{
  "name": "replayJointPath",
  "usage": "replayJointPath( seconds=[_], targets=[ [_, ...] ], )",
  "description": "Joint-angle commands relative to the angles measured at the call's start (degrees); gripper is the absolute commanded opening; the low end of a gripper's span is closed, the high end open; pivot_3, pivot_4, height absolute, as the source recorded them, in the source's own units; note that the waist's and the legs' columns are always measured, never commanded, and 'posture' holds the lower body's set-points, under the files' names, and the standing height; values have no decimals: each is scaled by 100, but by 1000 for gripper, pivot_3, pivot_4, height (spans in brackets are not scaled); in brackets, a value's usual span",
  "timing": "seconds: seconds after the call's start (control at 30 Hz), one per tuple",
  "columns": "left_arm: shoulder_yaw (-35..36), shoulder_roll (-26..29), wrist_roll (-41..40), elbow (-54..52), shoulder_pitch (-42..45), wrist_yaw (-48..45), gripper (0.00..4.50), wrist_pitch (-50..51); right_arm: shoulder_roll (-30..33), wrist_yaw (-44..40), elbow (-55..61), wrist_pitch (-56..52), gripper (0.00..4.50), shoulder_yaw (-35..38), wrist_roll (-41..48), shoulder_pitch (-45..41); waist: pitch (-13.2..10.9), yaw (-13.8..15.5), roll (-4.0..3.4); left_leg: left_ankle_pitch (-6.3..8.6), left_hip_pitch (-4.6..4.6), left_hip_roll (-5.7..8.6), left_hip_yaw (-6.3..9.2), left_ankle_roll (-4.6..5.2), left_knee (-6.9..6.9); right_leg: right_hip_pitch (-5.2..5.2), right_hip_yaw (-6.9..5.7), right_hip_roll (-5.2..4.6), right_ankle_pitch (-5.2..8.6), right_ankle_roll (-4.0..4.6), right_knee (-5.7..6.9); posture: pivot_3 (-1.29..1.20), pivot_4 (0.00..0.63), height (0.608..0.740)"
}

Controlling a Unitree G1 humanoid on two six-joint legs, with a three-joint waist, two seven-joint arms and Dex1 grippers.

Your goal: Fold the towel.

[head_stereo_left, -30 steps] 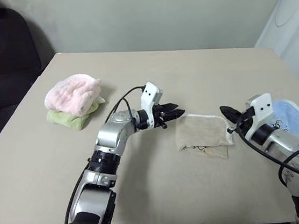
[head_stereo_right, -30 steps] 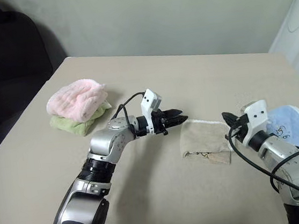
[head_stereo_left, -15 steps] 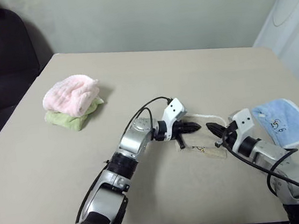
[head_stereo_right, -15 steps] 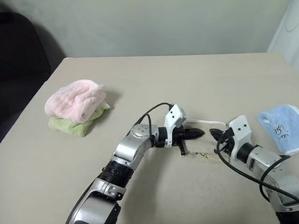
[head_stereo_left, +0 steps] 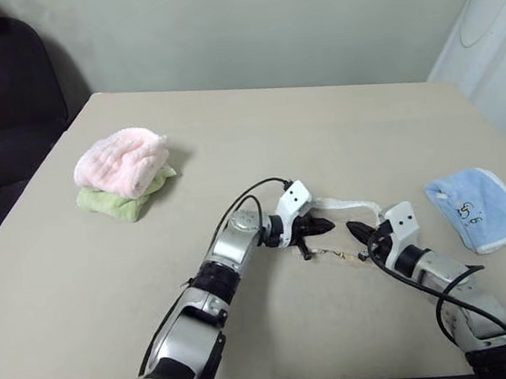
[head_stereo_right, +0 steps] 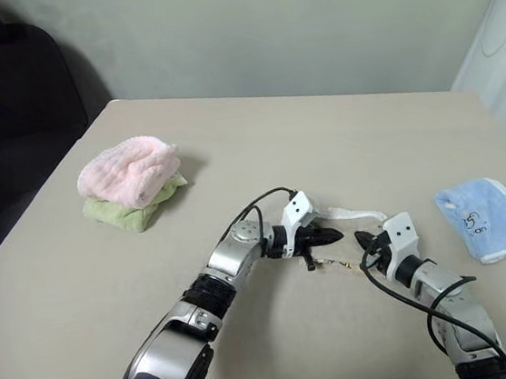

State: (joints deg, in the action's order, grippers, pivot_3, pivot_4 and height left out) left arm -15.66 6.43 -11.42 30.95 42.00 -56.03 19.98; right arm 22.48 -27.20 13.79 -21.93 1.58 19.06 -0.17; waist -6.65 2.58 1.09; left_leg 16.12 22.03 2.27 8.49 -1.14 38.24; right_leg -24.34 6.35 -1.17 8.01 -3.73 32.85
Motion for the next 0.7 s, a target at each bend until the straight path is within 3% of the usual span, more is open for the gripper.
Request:
replayJointPath(
  seconds=[0.03,0.17,0.27,0.37,0.7],
  targets=[
    [615,151,-775,-1202,-99,-146,75,665,195,-104,830,-240,0,457,441,59,-4,-5,-6,0,4,0,-1,0,-1,-5,0,0,0,0,0,0,150,740],
    [1251,460,-1597,-2252,-287,-52,75,1481,471,-178,1524,-677,0,931,1049,130,-4,-13,-6,-6,19,1,-5,4,-2,-16,-1,3,-23,38,1,0,150,740],
    [1550,740,-1751,-2497,-373,135,75,1730,581,-115,1734,-1148,0,1341,1706,66,-4,-8,-5,-4,4,2,-4,2,-1,-2,1,3,-8,31,0,0,150,740],
    [1572,1060,-1538,-2404,-519,298,0,1649,760,60,1598,-1825,526,1661,2177,-24,-4,-27,-5,-2,-5,0,-11,-6,0,2,8,3,9,7,3,0,150,740],
    [1207,1408,-894,-2272,-1061,525,0,1121,808,383,888,-3042,3951,2221,3268,-109,-4,-20,-3,-2,19,2,-2,-3,-1,-21,7,3,13,13,5,0,150,740]
  ],
)
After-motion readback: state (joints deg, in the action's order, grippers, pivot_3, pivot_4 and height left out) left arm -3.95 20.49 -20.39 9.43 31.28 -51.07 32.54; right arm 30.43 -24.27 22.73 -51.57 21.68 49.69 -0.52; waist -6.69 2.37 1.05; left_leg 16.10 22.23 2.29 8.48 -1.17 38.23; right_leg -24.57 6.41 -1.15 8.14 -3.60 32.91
